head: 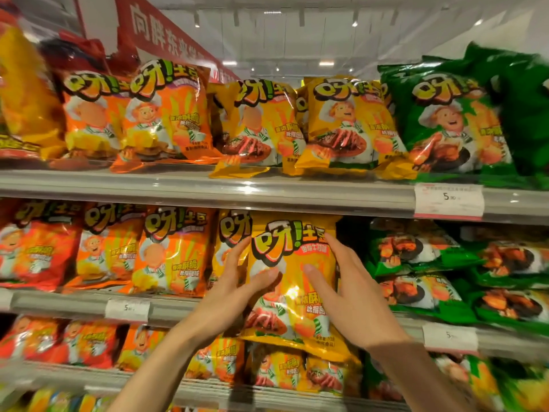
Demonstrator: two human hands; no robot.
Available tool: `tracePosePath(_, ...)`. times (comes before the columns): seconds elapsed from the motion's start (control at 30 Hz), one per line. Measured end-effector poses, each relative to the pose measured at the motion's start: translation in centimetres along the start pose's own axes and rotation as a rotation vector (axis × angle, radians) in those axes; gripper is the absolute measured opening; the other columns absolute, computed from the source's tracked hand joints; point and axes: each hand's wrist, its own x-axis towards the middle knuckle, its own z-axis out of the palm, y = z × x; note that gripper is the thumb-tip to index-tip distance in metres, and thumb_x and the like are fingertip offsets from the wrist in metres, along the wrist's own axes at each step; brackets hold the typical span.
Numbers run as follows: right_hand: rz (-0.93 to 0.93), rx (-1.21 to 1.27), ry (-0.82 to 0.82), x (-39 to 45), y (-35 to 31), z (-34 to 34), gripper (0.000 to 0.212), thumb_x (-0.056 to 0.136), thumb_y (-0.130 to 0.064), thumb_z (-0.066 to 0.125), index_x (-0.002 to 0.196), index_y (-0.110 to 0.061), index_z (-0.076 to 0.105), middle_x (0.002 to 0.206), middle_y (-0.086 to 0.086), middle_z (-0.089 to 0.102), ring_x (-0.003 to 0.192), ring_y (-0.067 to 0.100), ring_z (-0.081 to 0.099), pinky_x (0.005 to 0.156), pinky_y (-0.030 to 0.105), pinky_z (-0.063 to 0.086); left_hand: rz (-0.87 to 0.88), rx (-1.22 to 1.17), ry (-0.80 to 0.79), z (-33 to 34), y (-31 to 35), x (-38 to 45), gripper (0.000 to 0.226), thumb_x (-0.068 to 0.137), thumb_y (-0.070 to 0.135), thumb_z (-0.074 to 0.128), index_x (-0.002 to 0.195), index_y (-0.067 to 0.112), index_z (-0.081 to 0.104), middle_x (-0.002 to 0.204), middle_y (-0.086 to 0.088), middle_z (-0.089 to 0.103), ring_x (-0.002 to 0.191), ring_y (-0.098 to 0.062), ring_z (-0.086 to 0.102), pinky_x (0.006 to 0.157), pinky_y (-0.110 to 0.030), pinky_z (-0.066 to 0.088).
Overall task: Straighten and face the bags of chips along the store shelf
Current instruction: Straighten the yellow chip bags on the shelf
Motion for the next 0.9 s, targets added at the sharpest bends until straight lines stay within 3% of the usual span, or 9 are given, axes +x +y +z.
tracePosePath(0.1,0.022,0.108,-0.015,-0.4,-0.3,1.0,0.074,0.085,-0.075,0.041,0.149,-0.055,0.009,0.156,-0.027,0.021,0.141,0.006,0.034,0.113,0.043,0.038,0.042,0.050,0.043,0.1,-0.3,-0.2,0.092,0.079,0.068,0.062,0.149,0.060,0.004,0.148,0.043,0.013,0.138,0.007,0.017,0.108,-0.026,0.022)
tracePosePath(0.2,0.057,0.170,-0.073,-0.5,-0.3,1.4,0.068,0.085,-0.076,0.041,0.144,-0.064,0.009,0.154,-0.026,0.027,0.137,0.005,0.039,0.113,0.043,0.039,0.058,0.077,0.076,-0.6,-0.9,-0.8,0.085,0.082,0.058,0.062,0.148,0.061,0.008,0.124,0.064,0.020,0.127,0.026,0.028,0.104,-0.018,0.025)
tracePosePath(0.3,0.065,0.153,-0.028,0.6,0.1,0.9,0.059,0.094,-0.066,0.038,0.148,-0.049,0.024,0.151,-0.017,0.036,0.132,0.004,0.044,0.113,0.038,0.038,0.056,0.075,0.130,-2.0,-1.4,-1.5,0.079,0.084,0.054,0.063,0.146,0.062,0.014,0.121,0.062,0.033,0.104,0.042,0.031,0.099,-0.017,0.029)
tracePosePath(0.4,0.097,-0.228,0.029,3.8,1.3,1.0,0.055,0.100,-0.053,0.039,0.146,-0.023,0.040,0.150,0.004,0.037,0.136,0.024,0.039,0.111,0.038,0.036,0.067,0.108,0.193,-2.9,-1.3,-1.4,0.075,0.086,0.052,0.062,0.145,0.060,0.018,0.123,0.056,0.035,0.101,0.042,0.032,0.095,-0.015,0.030)
tracePosePath(0.47,0.216,-0.380,-0.013,6.0,1.9,1.7,0.068,0.097,-0.060,0.038,0.148,-0.015,0.036,0.151,0.018,0.031,0.137,0.037,0.034,0.111,0.047,0.035,0.081,0.120,0.211,-3.2,-0.9,-1.1,0.073,0.085,0.050,0.062,0.142,0.061,0.017,0.116,0.057,0.036,0.099,0.041,0.037,0.087,-0.008,0.032)
tracePosePath(0.6,0.410,-0.410,-0.123,8.6,2.7,3.3,0.098,0.085,-0.079,0.037,0.156,-0.015,0.013,0.162,0.019,0.009,0.147,0.044,0.014,0.115,0.058,0.025,0.087,0.143,0.239,-3.7,-0.7,-0.3,0.081,0.088,0.052,0.061,0.152,0.053,0.010,0.126,0.052,0.023,0.122,0.013,0.031,0.100,-0.021,0.027)
tracePosePath(0.7,0.459,-0.402,-0.124,9.1,2.9,3.8,0.109,0.079,-0.084,0.041,0.157,-0.017,0.009,0.164,0.017,0.000,0.148,0.045,0.008,0.115,0.060,0.026,0.068,0.154,0.228,-4.2,-0.9,0.0,0.087,0.086,0.056,0.059,0.155,0.049,0.006,0.136,0.040,0.024,0.127,0.004,0.025,0.102,-0.028,0.026)
tracePosePath(0.8,0.443,-0.381,-0.082,9.0,3.2,4.0,0.103,0.079,-0.078,0.051,0.155,-0.017,0.018,0.162,0.017,0.011,0.146,0.043,0.017,0.112,0.056,0.033,0.069,0.147,0.212,-4.6,-0.9,-0.1,0.083,0.088,0.054,0.060,0.153,0.050,0.008,0.122,0.050,0.023,0.123,0.005,0.028,0.099,-0.027,0.026)
tracePosePath(0.9,0.385,-0.349,0.016,8.4,3.5,4.1,0.088,0.083,-0.066,0.058,0.150,-0.016,0.029,0.155,0.017,0.027,0.139,0.040,0.032,0.108,0.050,0.039,0.067,0.157,0.189,-5.1,-0.8,-0.1,0.089,0.087,0.058,0.059,0.156,0.049,0.003,0.141,0.038,0.018,0.128,0.005,0.021,0.102,-0.028,0.025)
